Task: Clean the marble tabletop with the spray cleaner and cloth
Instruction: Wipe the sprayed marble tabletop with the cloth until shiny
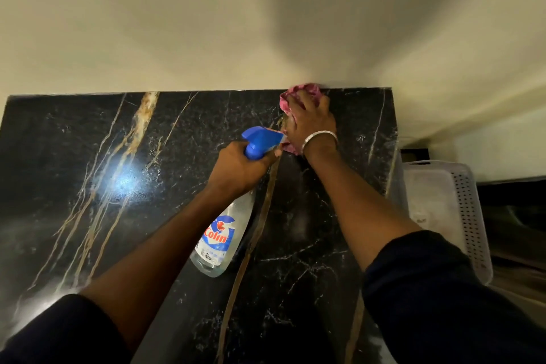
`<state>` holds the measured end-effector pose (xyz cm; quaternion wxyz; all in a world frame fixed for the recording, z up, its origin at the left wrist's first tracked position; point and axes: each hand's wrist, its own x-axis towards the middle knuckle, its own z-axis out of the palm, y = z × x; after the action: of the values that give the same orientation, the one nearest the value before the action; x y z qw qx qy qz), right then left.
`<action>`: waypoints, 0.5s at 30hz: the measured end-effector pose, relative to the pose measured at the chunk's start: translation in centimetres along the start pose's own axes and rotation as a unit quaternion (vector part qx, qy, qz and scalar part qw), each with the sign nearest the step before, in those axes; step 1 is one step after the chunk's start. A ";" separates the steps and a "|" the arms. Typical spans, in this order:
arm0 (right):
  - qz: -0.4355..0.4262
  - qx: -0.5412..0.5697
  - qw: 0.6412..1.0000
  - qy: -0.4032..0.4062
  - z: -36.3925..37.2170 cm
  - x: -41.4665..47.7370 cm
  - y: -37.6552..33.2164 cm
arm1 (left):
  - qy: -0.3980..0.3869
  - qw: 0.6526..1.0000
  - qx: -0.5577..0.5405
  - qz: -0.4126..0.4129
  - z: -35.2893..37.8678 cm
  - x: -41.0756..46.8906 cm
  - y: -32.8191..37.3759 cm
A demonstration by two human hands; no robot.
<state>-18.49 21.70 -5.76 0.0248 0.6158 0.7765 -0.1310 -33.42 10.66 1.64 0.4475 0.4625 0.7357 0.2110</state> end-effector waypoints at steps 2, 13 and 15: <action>0.019 -0.016 1.000 -0.006 0.2 0.3 3.1 | -0.007 1.000 -0.003 0.008 0.0 -0.1 0.3; 0.249 -0.036 0.967 0.034 -0.6 -3.5 14.5 | 0.006 0.999 -0.017 0.041 -0.9 -1.8 1.3; 0.241 -0.023 0.970 0.020 -0.5 -4.8 11.9 | 0.005 0.999 -0.025 0.043 -0.9 -2.4 1.3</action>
<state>-5.84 19.70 -6.36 0.0544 0.7863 0.6086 -0.0909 -33.15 9.32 4.10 0.4462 0.4811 0.7117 0.2507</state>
